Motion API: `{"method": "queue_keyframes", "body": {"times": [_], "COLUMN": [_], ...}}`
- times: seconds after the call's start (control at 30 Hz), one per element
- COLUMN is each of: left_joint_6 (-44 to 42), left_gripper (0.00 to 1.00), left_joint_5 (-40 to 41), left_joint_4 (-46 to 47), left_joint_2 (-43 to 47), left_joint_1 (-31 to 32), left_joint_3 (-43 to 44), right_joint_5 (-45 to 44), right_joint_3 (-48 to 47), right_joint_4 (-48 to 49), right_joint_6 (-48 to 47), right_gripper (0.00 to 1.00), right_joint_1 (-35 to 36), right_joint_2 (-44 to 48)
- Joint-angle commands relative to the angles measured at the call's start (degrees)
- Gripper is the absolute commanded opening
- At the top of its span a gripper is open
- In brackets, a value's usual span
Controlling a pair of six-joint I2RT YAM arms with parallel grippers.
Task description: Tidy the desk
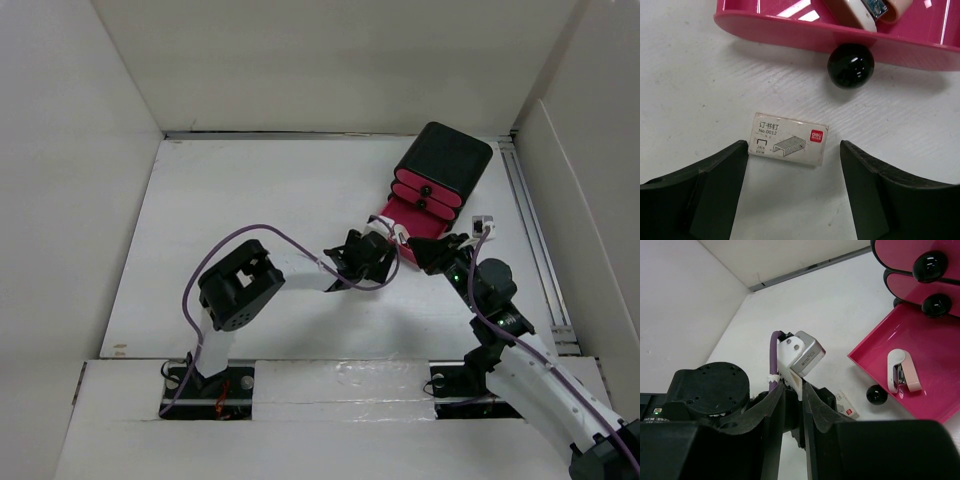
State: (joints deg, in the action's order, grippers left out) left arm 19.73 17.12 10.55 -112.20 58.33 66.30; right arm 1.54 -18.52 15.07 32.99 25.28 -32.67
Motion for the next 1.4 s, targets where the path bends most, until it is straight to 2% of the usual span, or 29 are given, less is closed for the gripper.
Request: {"method": "queue_keyframes", "body": {"times": [0.0, 0.13, 0.17, 0.27, 0.37, 0.43, 0.47, 0.57, 0.73, 0.83, 0.9, 0.93, 0.97, 1.0, 1.03, 1.13, 1.23, 1.27, 1.37], "left_joint_6": [-2.0, -3.2, -3.2, -3.1, -2.1, -1.7, -1.6, -1.6, -2.4, -2.5, -2.2, -2.1, -2.0, -1.4, -0.5, -0.1, 1.3, 1.6, 2.9], "left_gripper": [0.68, 0.65, 0.55, 0.40, 0.35, 0.35, 0.35, 0.35, 0.35, 0.40, 0.47, 0.54, 0.73, 0.81, 0.93, 0.94, 0.81, 0.70, 0.53], "left_joint_5": [0.6, 2.3, 2.4, 2.5, 3.5, 3.7, 3.8, 3.2, 2.6, 2.2, 2.6, 2.6, 2.7, 3.3, 2.5, 2.9, 4.1, 3.6, 0.5], "left_joint_4": [0.5, 1.0, 1.2, 2.0, 2.4, 2.9, 3.1, 4.0, 5.5, 5.7, 4.1, 4.2, 4.5, 3.4, 2.4, 3.7, 6.4, 7.5, 10.2], "left_joint_2": [-1.0, -2.1, -2.4, -1.1, 2.9, 5.9, 8.7, 11.8, 8.2, 2.4, -2.1, -3.2, -4.9, -5.5, -6.1, -4.1, 0.6, 3.2, 5.8], "left_joint_1": [-0.4, -0.4, -0.4, -0.4, -0.4, -0.4, -0.4, -0.4, -0.4, -0.9, -0.9, -0.9, -0.9, -0.9, -1.5, -1.5, -1.5, -1.5, -1.5], "left_joint_3": [1.8, 1.9, 1.6, 0.2, -2.1, -3.1, -3.5, -2.3, 5.1, 12.9, 19.7, 21.1, 23.7, 24.8, 25.5, 21.5, 12.6, 10.3, 1.0], "right_joint_5": [0.2, 0.2, 0.1, -0.2, -0.9, -1.2, -4.1, -6.6, -7.1, -6.8, -7.1, -7.2, -7.3, -7.7, -8.0, -7.8, -7.1, -7.0, -6.2], "right_joint_3": [-0.5, -0.5, -0.5, -0.6, -0.5, -0.5, 0.0, 2.1, 2.6, 1.2, 1.2, 1.1, 1.2, 1.5, 1.6, 1.6, 1.6, 1.6, 1.6], "right_joint_4": [3.7, 3.6, 3.6, 3.2, 2.4, 1.0, 0.6, 0.3, 0.8, -0.7, -0.9, -1.1, -1.3, -1.4, -1.9, -1.8, -1.4, -1.0, -0.1], "right_joint_6": [-0.6, -0.6, -0.5, -0.6, -0.6, -0.3, 0.0, 0.5, 0.5, -0.2, -0.4, -0.4, -0.4, -0.4, -0.4, -0.2, 0.1, 0.1, 0.3], "right_gripper": [0.26, 0.26, 0.26, 0.26, 0.25, 0.23, 0.23, 0.25, 0.26, 0.25, 0.25, 0.25, 0.25, 0.25, 0.25, 0.25, 0.25, 0.25, 0.25], "right_joint_1": [0.6, 0.6, 0.6, 0.6, 0.6, 0.6, 0.6, 0.6, 0.6, 0.6, 0.6, 0.6, 0.6, 0.6, 0.6, 0.6, 0.6, 0.6, 0.6], "right_joint_2": [0.6, 0.7, 0.8, 0.9, 2.0, 4.6, 6.0, 12.0, 13.0, 10.9, 10.8, 11.1, 11.6, 12.4, 13.7, 13.9, 12.9, 12.5, 10.8]}}
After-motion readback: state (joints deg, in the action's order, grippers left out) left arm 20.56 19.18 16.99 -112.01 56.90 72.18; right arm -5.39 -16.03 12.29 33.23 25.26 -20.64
